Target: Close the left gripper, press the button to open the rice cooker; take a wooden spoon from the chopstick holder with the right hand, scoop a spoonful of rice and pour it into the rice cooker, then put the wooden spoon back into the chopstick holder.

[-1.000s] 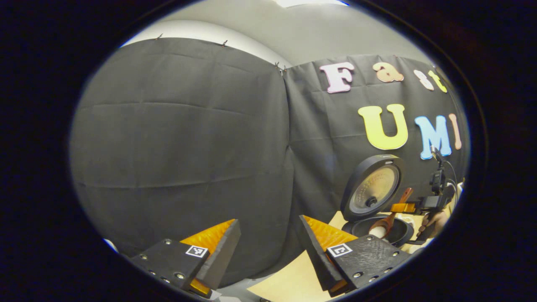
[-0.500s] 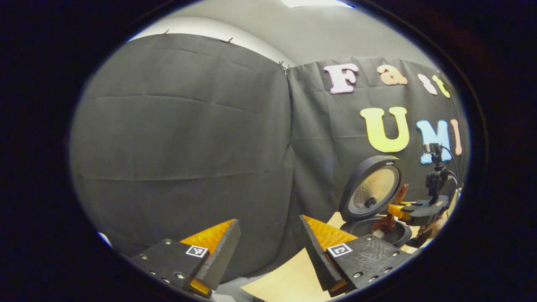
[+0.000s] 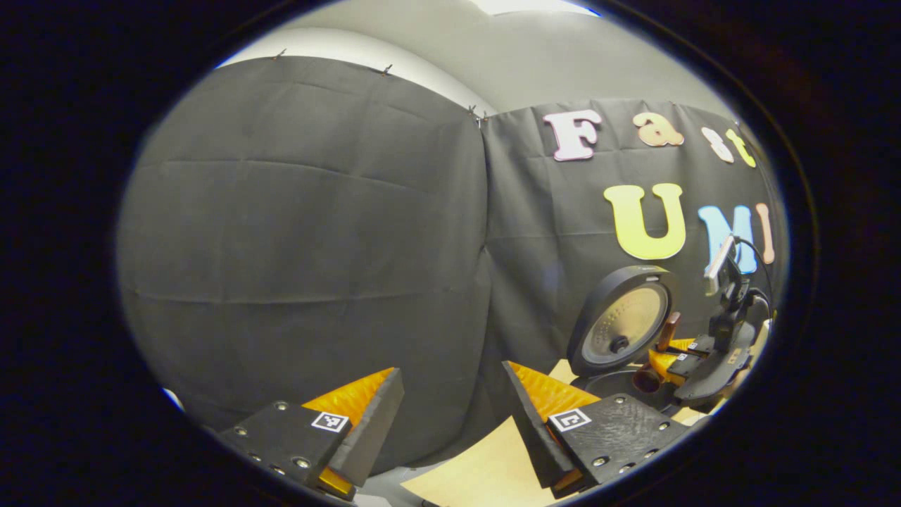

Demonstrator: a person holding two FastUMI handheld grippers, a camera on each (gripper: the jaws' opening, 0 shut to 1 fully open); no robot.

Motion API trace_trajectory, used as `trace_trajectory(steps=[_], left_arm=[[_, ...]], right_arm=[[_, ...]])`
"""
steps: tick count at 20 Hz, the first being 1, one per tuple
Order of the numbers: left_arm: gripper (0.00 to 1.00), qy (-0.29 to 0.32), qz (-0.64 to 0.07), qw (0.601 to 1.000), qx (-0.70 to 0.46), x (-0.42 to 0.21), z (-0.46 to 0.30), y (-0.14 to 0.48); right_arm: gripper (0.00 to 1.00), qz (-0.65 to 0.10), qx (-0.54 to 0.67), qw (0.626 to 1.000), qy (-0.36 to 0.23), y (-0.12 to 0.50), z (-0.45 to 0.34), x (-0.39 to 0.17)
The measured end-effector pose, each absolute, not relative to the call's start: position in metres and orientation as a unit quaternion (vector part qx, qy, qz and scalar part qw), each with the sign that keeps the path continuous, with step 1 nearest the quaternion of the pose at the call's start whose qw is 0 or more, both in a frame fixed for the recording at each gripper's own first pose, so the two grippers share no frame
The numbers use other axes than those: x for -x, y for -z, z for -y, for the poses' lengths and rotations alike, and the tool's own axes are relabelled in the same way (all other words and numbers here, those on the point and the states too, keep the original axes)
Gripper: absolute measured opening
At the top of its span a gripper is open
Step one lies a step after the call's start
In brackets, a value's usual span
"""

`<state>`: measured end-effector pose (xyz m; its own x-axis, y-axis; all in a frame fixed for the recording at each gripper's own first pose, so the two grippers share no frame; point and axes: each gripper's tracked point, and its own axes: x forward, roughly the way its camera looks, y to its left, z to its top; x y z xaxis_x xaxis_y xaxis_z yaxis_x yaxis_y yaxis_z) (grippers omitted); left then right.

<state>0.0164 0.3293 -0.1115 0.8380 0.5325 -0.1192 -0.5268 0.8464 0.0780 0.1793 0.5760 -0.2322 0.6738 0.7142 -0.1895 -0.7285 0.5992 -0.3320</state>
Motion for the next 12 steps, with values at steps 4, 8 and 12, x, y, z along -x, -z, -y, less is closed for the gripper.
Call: trace_trajectory(steps=[4,8,12], left_arm=[[0.87,-0.279,-0.067,0.958,-0.017,-0.019,-0.329,0.110],[0.87,-0.275,-0.057,0.959,-0.023,-0.025,-0.324,0.102],[0.87,-0.265,-0.051,0.963,-0.020,-0.034,-0.314,0.097]], right_arm=[[0.10,0.017,0.233,0.883,-0.408,0.225,-0.575,-0.178],[0.07,-0.029,0.180,0.891,-0.415,0.226,-0.572,-0.175],[0.10,-0.117,0.048,0.904,-0.408,0.220,-0.562,-0.169]])
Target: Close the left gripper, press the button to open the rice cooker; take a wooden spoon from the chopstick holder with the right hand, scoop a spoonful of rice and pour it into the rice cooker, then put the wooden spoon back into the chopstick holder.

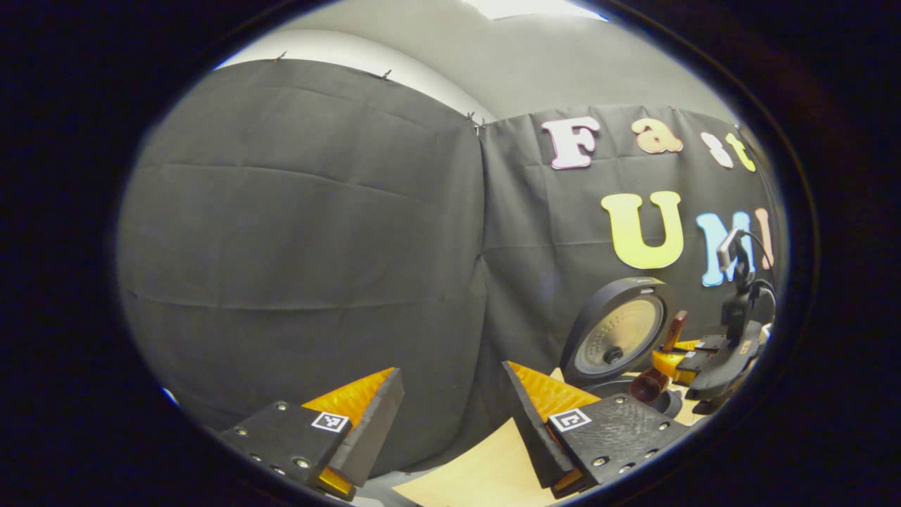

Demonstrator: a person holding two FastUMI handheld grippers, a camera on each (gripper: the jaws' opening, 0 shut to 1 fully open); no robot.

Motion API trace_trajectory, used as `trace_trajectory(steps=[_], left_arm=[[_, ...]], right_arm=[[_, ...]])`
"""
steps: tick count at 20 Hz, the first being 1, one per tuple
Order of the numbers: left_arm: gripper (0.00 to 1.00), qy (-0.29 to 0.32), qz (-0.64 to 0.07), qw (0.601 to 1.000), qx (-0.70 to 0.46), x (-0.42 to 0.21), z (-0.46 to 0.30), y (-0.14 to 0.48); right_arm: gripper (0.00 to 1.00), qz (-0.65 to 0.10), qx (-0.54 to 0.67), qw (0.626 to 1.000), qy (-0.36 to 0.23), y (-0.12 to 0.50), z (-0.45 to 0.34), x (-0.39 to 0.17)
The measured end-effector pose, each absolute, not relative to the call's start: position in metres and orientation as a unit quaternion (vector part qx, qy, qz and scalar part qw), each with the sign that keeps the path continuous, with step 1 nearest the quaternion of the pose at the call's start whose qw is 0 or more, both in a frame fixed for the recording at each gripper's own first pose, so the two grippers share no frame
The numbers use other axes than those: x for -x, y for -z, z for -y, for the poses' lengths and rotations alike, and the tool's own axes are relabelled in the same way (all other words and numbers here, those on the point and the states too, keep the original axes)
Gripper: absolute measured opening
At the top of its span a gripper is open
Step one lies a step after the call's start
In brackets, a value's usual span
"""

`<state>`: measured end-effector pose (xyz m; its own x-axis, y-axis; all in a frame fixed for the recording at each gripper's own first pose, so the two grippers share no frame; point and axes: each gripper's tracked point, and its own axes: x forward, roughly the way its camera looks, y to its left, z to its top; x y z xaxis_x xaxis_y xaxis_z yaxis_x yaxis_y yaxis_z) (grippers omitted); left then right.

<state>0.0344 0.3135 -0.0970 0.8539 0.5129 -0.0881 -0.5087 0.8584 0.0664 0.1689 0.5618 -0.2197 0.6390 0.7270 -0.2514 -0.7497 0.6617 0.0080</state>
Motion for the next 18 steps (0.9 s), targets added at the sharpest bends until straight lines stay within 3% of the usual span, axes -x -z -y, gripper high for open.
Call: trace_trajectory(steps=[6,18], left_arm=[[0.87,-0.229,-0.037,0.973,-0.014,-0.059,-0.279,0.083],[0.87,-0.144,-0.009,0.990,-0.007,-0.090,-0.194,0.056]], right_arm=[[0.10,-0.189,-0.083,0.905,-0.372,0.195,-0.515,-0.178],[0.10,-0.205,-0.168,0.926,-0.268,0.173,-0.368,-0.200]])
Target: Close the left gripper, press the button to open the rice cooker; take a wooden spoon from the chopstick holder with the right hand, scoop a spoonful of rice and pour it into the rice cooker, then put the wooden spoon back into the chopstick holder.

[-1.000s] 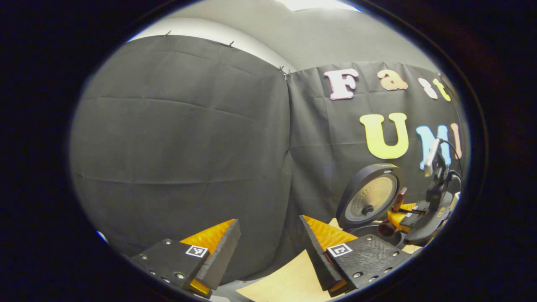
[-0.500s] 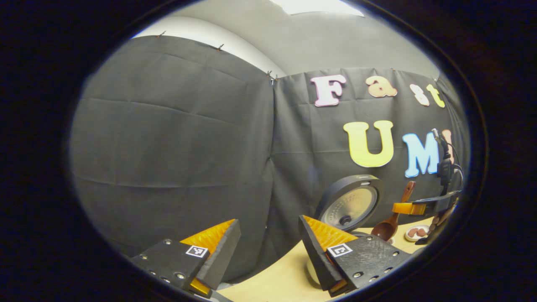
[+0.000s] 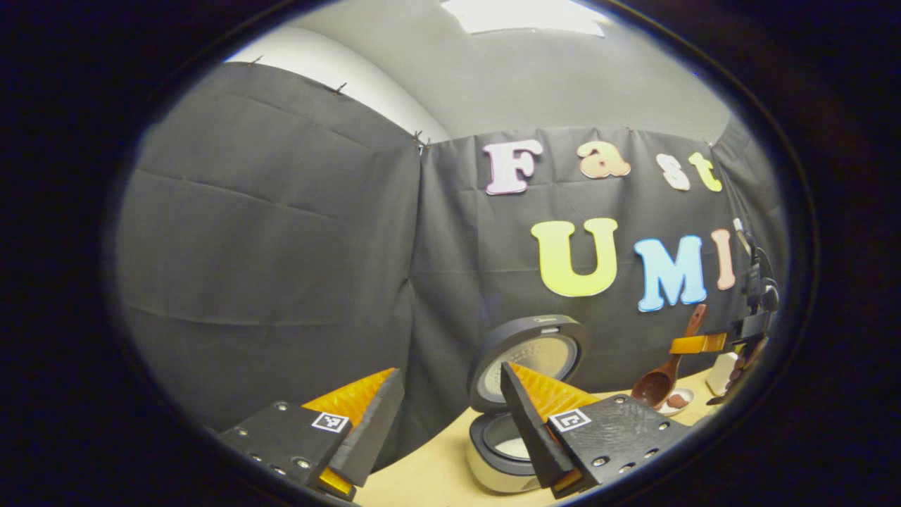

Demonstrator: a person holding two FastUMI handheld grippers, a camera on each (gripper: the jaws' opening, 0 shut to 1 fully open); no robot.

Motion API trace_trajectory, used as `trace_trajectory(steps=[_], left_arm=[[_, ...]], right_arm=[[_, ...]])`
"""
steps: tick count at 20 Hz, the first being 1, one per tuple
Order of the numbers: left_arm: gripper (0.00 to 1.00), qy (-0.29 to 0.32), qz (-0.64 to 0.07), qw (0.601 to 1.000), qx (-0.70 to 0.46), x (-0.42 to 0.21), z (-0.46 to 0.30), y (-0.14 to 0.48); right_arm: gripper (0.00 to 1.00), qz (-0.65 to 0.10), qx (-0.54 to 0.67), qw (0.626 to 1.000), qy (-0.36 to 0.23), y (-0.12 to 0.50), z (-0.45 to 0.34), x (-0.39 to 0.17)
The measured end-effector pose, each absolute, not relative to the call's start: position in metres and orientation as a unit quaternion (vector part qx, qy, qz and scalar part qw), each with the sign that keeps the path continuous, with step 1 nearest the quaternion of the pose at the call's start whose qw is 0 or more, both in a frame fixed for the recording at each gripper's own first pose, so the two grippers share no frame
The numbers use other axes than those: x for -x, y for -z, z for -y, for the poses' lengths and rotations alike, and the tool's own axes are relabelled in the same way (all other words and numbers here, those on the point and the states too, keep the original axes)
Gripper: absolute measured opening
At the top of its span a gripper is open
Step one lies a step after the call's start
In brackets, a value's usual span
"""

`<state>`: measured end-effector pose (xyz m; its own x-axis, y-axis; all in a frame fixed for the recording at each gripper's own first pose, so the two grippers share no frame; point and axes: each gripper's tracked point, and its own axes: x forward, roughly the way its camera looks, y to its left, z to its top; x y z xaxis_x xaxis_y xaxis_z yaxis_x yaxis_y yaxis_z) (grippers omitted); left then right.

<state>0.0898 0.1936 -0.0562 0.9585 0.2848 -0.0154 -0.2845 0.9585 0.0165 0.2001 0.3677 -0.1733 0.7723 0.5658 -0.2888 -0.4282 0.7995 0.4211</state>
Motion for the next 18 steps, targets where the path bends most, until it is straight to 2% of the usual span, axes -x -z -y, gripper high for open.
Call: trace_trajectory(steps=[1,2,6,7,8,14,15,16,18], left_arm=[[0.87,-0.139,-0.007,0.990,-0.007,-0.090,-0.188,0.055],[0.87,-0.135,-0.006,0.991,-0.008,-0.090,-0.184,0.053],[0.87,-0.119,-0.005,0.993,-0.010,-0.092,-0.164,0.047],[0.86,-0.116,-0.003,0.993,-0.012,-0.092,-0.160,0.046],[0.86,-0.113,-0.002,0.994,-0.012,-0.093,-0.154,0.044],[0.86,-0.091,0.004,0.996,-0.018,-0.096,-0.125,0.032],[0.86,-0.088,0.004,0.996,-0.020,-0.097,-0.120,0.031],[0.86,-0.085,0.004,0.996,-0.021,-0.097,-0.115,0.030],[0.89,-0.078,0.006,0.997,-0.023,-0.097,-0.106,0.028]], right_arm=[[0.06,-0.204,-0.170,0.928,-0.262,0.173,-0.357,-0.200],[0.10,-0.203,-0.173,0.929,-0.255,0.173,-0.345,-0.200],[0.10,-0.209,-0.181,0.935,-0.223,0.178,-0.298,-0.201],[0.06,-0.209,-0.182,0.937,-0.214,0.180,-0.287,-0.202],[0.10,-0.209,-0.183,0.939,-0.205,0.181,-0.275,-0.203],[0.10,-0.212,-0.187,0.946,-0.159,0.189,-0.208,-0.208],[0.06,-0.213,-0.185,0.947,-0.152,0.192,-0.198,-0.210],[0.10,-0.213,-0.184,0.949,-0.144,0.187,-0.185,-0.212],[0.10,-0.215,-0.182,0.951,-0.128,0.195,-0.159,-0.210]])
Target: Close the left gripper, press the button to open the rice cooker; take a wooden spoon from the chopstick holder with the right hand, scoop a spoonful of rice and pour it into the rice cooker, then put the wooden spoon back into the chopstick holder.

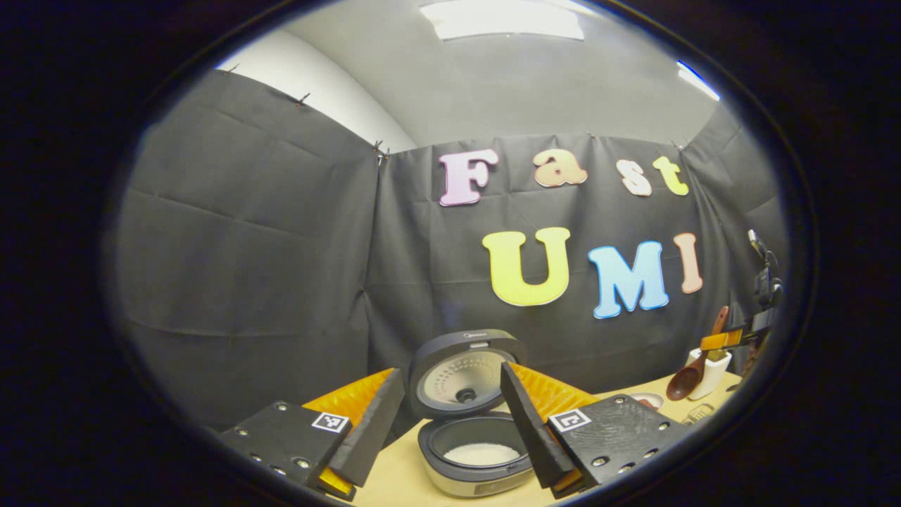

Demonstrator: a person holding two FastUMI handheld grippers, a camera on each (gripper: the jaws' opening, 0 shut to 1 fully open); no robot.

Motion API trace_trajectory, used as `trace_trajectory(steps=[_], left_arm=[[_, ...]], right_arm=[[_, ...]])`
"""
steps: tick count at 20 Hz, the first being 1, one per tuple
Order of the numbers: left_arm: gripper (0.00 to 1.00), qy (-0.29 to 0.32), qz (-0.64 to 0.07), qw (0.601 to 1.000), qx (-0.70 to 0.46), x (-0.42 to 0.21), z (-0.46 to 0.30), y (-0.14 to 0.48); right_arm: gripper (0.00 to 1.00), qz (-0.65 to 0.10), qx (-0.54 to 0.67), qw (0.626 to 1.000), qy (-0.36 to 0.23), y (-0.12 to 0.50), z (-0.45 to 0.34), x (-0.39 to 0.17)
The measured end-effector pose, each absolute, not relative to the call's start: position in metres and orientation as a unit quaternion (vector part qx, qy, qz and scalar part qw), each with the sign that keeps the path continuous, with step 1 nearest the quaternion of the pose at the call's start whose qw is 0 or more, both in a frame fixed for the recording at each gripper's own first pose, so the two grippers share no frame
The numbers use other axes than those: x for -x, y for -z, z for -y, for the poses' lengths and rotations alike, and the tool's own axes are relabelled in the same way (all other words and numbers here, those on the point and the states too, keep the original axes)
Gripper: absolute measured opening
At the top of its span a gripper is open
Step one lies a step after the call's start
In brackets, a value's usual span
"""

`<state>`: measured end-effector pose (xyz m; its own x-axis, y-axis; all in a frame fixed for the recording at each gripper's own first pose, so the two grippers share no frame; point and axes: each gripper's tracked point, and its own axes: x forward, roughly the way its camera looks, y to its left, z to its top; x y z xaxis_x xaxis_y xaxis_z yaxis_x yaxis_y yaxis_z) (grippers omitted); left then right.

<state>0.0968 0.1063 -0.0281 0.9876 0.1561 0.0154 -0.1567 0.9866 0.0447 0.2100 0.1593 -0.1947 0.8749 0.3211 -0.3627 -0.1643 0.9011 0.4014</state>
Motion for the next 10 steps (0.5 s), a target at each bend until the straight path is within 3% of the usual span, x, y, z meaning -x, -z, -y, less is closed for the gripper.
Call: trace_trajectory(steps=[10], left_arm=[[0.86,-0.068,0.009,0.997,-0.021,-0.087,-0.083,0.023]], right_arm=[[0.10,-0.238,-0.148,0.957,-0.071,0.233,-0.079,-0.191]])
